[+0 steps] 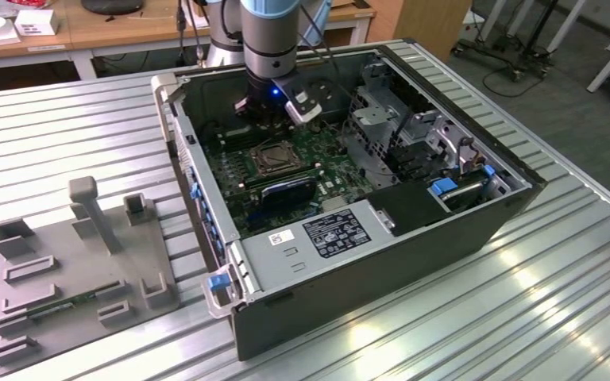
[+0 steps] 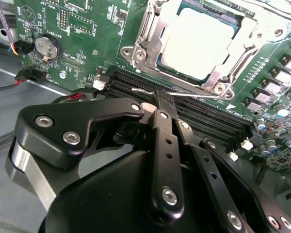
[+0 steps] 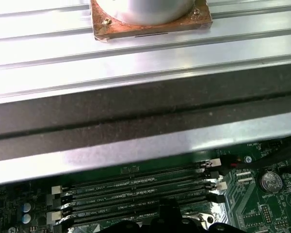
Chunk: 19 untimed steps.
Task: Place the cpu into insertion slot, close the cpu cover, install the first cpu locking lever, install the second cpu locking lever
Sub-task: 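Install the first cpu locking lever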
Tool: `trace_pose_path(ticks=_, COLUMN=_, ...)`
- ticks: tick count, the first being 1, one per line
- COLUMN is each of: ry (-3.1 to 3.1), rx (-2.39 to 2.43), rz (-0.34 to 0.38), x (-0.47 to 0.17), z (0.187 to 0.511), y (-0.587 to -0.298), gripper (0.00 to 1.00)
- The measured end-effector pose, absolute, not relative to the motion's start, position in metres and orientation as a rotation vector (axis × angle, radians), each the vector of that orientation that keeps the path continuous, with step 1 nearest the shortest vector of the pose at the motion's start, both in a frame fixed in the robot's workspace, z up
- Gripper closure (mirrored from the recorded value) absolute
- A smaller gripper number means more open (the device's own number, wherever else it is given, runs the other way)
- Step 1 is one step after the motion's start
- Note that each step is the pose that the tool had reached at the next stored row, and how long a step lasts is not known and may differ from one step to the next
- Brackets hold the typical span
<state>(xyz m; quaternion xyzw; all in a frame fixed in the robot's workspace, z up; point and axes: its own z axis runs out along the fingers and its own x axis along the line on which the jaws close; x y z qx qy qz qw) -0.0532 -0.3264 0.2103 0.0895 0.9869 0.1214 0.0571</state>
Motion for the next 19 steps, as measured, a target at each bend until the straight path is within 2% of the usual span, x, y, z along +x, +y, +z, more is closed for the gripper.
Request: trace_pose_path(ticks=19, ry=2.987, rx=0.285, rz=0.368, x=-0.0579, z=0.2092, y=-0.3245, gripper=0.89)
